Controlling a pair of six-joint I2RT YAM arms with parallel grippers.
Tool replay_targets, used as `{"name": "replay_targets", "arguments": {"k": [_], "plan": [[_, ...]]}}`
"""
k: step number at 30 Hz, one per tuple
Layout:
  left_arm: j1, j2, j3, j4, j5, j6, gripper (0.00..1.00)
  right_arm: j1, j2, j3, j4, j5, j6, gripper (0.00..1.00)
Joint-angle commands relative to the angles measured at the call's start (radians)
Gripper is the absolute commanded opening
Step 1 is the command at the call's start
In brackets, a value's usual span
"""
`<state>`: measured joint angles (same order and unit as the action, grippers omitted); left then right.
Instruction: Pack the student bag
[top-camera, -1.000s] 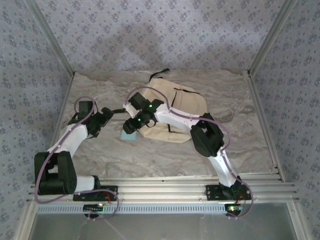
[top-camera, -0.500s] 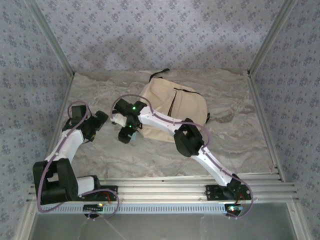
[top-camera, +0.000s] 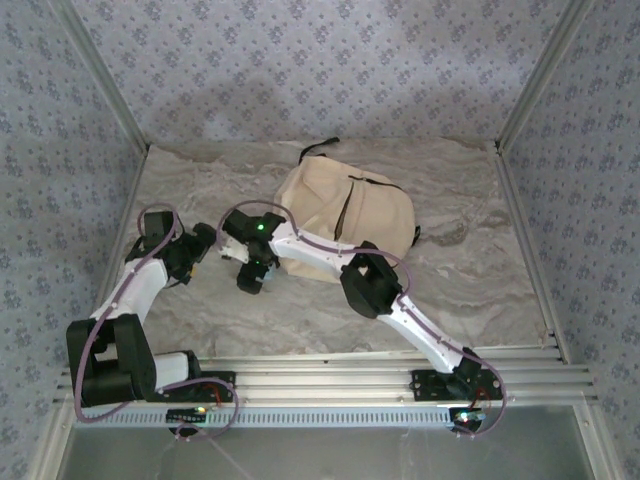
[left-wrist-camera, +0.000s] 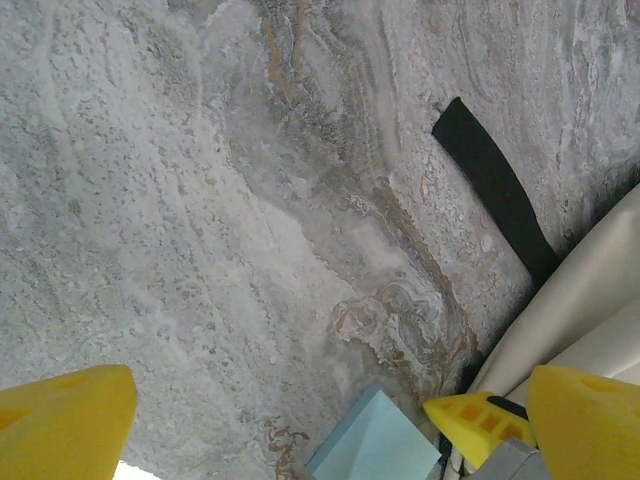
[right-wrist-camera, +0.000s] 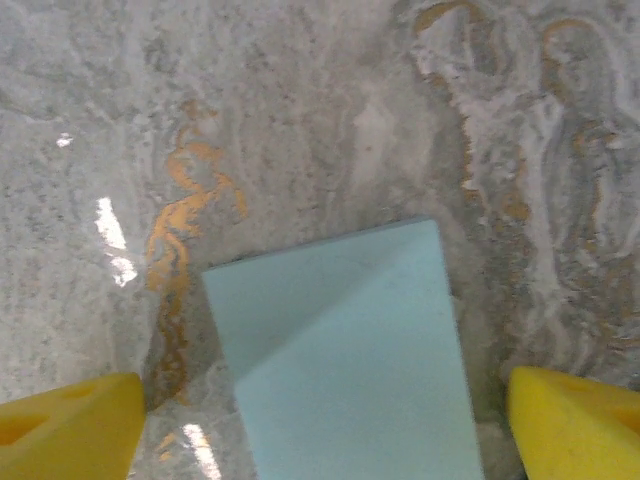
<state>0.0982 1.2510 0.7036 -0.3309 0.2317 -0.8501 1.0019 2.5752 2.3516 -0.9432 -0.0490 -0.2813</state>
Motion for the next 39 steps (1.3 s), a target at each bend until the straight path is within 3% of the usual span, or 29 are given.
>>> {"name": "replay_targets", "arguments": {"k": [1, 6, 10, 17, 24, 28, 32, 39], "plan": [[0.005, 0.001, -0.005, 0.020, 0.023, -0.008, 1.00, -0.020, 0.062, -0.006, -0.033, -0.012, -0.002, 0.85], [0.005, -0.008, 0.008, 0.010, 0.021, -0.007, 1.00, -0.027, 0.053, -0.023, -0.010, -0.002, 0.028, 0.55], [0.004, -0.024, 0.017, 0.003, 0.017, -0.007, 1.00, -0.050, 0.006, -0.026, 0.020, -0.058, 0.104, 0.44], [0.003, -0.023, 0.025, 0.052, 0.089, -0.021, 1.00, -0.108, -0.182, -0.124, 0.120, -0.299, 0.324, 0.45], [-0.031, 0.002, 0.024, 0.223, 0.275, -0.062, 0.98, -0.200, -0.425, -0.451, 0.396, -0.466, 0.508, 0.47], [-0.086, 0.034, 0.051, 0.290, 0.362, -0.151, 0.97, -0.269, -0.530, -0.616, 0.562, -0.546, 0.612, 0.48], [-0.183, 0.068, 0.107, 0.286, 0.362, -0.217, 0.98, -0.322, -0.617, -0.721, 0.607, -0.515, 0.636, 0.49], [-0.378, 0.116, 0.133, 0.349, 0.198, -0.231, 0.97, -0.420, -0.764, -0.876, 0.562, -0.274, 0.702, 0.50]]}}
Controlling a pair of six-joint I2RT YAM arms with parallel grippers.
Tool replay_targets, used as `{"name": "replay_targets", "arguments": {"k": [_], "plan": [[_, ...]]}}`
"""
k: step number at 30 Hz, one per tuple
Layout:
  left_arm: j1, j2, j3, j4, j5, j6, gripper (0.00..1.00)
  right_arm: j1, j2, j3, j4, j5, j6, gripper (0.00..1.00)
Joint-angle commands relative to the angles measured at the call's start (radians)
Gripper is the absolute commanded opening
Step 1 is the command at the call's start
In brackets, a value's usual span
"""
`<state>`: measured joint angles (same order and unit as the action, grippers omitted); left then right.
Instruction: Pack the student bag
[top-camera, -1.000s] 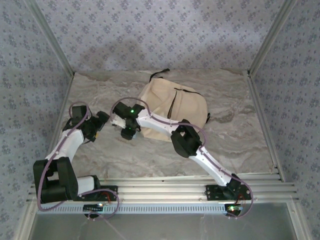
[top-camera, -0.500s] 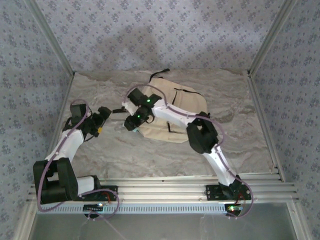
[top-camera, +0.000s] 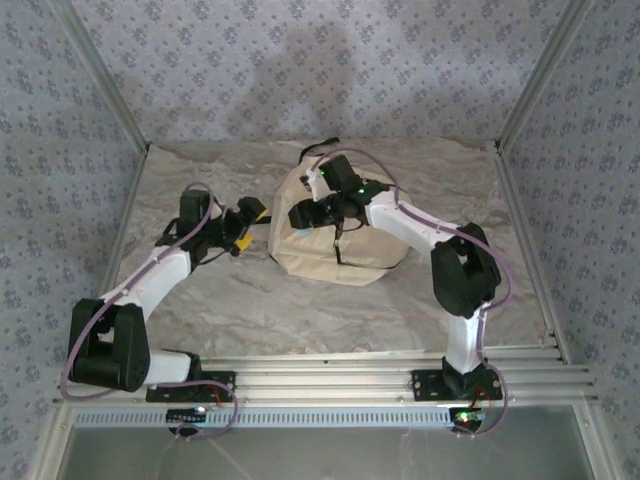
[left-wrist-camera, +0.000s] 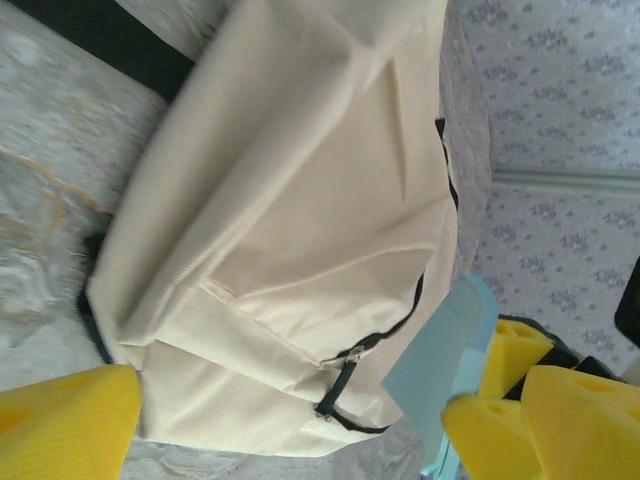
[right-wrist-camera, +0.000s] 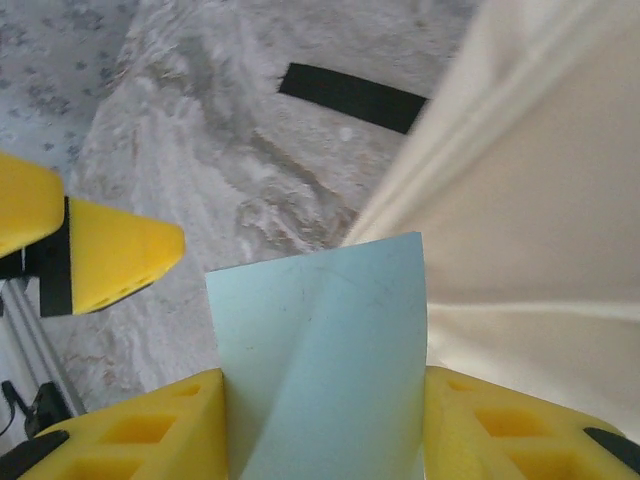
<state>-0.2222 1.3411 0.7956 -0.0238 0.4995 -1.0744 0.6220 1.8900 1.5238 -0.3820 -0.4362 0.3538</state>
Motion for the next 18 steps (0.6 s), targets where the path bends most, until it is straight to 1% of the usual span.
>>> {"name": "replay_targets", "arguments": {"k": [1, 3, 6, 10, 11, 14, 18], "plan": [[-0.090, 0.039, 0.061, 0.025, -0.100, 0.018, 0.97, -0.061, -0.104, -0.080, -0.005, 0.152, 0.095, 0.50], [-0.159, 0.082, 0.126, -0.031, -0.172, 0.107, 0.95, -0.098, -0.157, -0.150, -0.004, 0.228, 0.132, 0.51], [-0.244, 0.169, 0.242, -0.110, -0.251, 0.218, 0.94, -0.164, -0.220, -0.238, -0.001, 0.284, 0.173, 0.52], [-0.331, 0.325, 0.431, -0.220, -0.304, 0.337, 0.90, -0.251, -0.284, -0.322, 0.016, 0.297, 0.201, 0.52], [-0.355, 0.370, 0.489, -0.254, -0.322, 0.372, 0.90, -0.269, -0.296, -0.360, 0.016, 0.301, 0.203, 0.52], [-0.416, 0.502, 0.662, -0.378, -0.375, 0.448, 0.89, -0.324, -0.329, -0.401, 0.014, 0.301, 0.201, 0.52], [-0.459, 0.655, 0.840, -0.499, -0.437, 0.502, 0.86, -0.378, -0.368, -0.446, 0.023, 0.282, 0.197, 0.52]]}}
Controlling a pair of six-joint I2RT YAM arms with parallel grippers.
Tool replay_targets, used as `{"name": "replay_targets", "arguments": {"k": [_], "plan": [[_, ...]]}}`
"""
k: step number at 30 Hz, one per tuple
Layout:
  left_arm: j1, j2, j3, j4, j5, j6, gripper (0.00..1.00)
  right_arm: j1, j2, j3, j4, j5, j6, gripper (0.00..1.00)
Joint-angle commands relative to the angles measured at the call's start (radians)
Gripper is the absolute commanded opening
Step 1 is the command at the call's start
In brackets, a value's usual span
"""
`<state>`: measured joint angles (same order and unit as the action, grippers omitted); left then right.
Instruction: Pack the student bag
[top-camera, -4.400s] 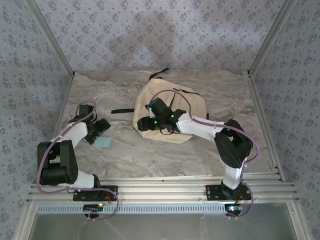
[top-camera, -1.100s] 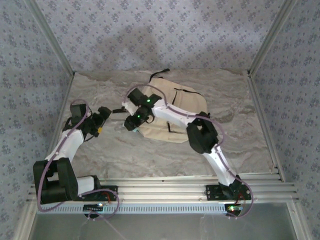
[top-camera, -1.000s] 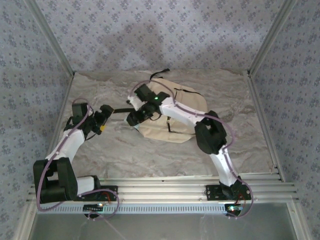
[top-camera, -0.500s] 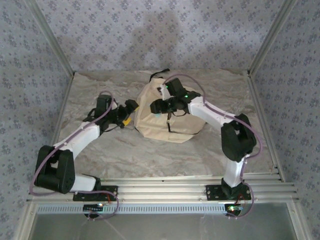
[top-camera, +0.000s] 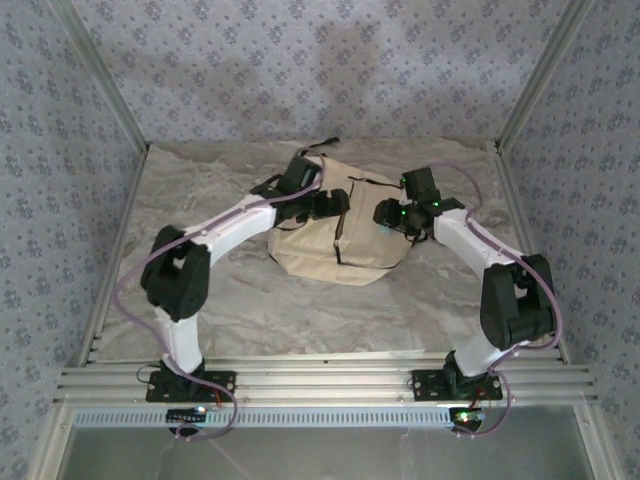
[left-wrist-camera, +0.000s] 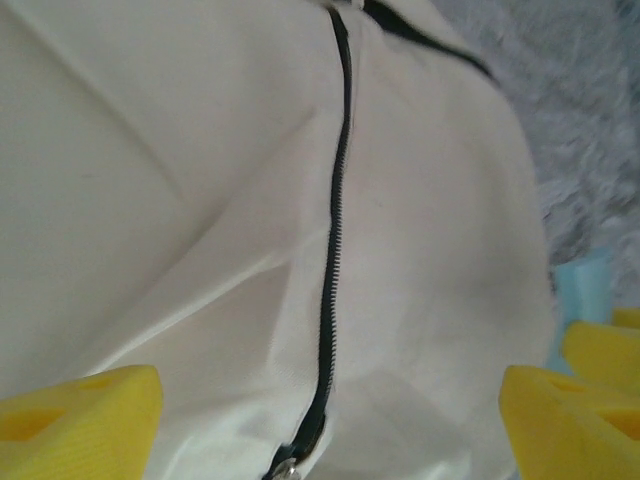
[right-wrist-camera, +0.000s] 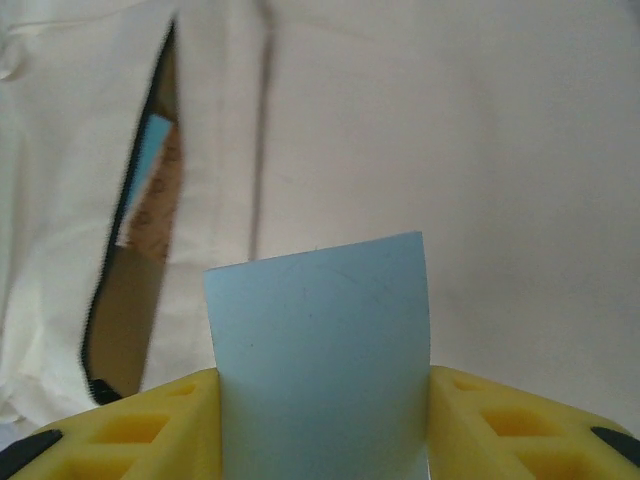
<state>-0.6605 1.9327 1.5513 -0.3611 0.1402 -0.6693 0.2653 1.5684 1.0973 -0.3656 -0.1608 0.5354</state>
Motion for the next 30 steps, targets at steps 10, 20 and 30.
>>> {"name": "replay_targets", "arguments": {"k": [10, 20, 30], "plan": [[-0.090, 0.359, 0.499, -0.438, -0.418, 0.311, 0.66, -0.063, -0.111, -0.099, 0.012, -0.032, -0.004, 0.52], [-0.110, 0.377, 0.575, -0.480, -0.451, 0.360, 0.00, -0.021, -0.052, -0.070, 0.091, -0.064, 0.032, 0.50], [-0.096, 0.300, 0.592, -0.498, -0.282, 0.311, 0.00, 0.045, 0.172, 0.049, 0.274, -0.088, 0.179, 0.49]]}}
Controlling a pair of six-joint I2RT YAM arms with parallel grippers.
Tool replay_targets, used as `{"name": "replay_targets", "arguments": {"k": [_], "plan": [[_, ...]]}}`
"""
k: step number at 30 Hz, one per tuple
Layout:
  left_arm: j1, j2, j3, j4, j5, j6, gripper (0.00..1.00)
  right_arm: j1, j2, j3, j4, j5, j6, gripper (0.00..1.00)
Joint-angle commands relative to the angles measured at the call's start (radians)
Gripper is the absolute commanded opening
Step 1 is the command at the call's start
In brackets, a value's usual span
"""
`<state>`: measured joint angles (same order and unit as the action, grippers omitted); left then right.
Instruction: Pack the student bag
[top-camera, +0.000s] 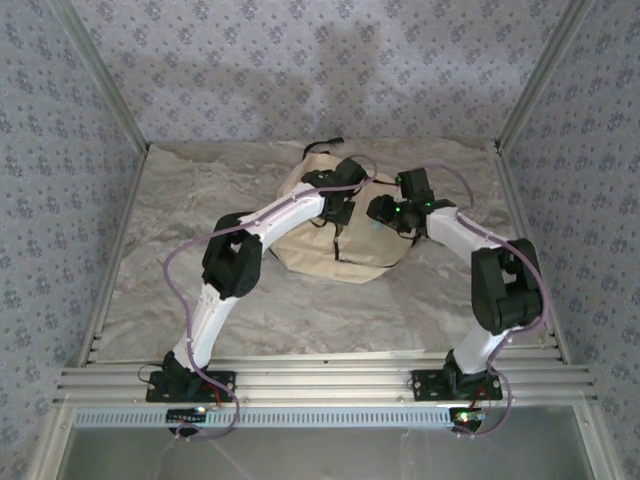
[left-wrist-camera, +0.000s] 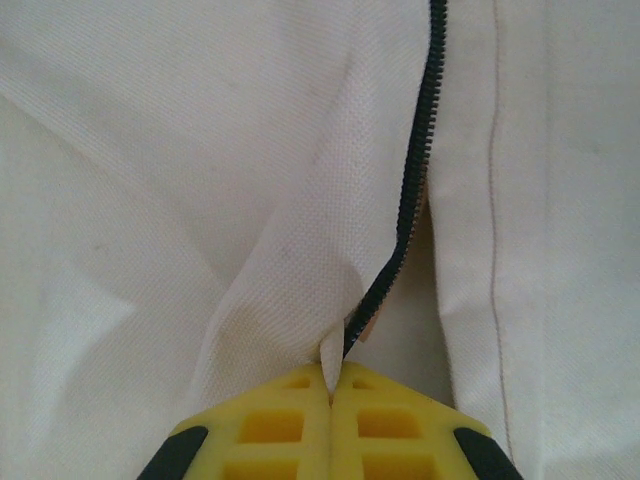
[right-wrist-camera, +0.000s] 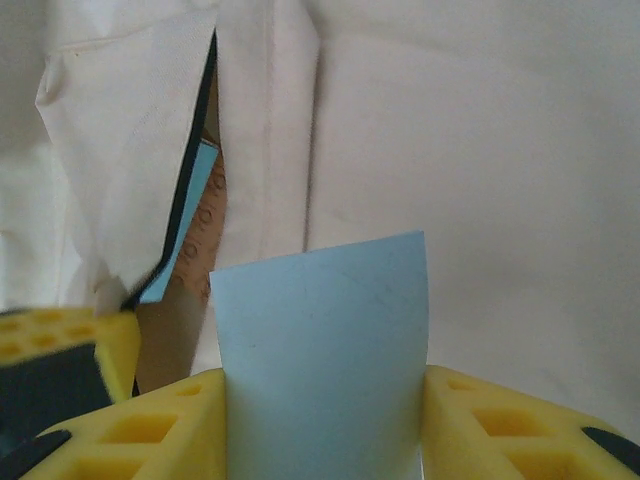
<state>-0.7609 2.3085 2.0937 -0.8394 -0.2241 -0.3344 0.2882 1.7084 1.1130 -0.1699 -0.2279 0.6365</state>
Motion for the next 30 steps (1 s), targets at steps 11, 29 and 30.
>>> {"name": "replay_targets", "arguments": {"k": [11, 29, 30], "plan": [[0.061, -0.196, -0.079, 0.095, 0.252, -0.125, 0.00, 0.073, 0.183, 0.139, 0.170, -0.009, 0.207, 0.49], [0.110, -0.228, -0.221, 0.210, 0.336, -0.187, 0.00, 0.066, 0.212, 0.104, 0.293, -0.167, 0.253, 0.37], [0.110, -0.228, -0.224, 0.213, 0.338, -0.190, 0.00, 0.070, 0.223, 0.106, 0.316, -0.183, 0.266, 0.29]]}}
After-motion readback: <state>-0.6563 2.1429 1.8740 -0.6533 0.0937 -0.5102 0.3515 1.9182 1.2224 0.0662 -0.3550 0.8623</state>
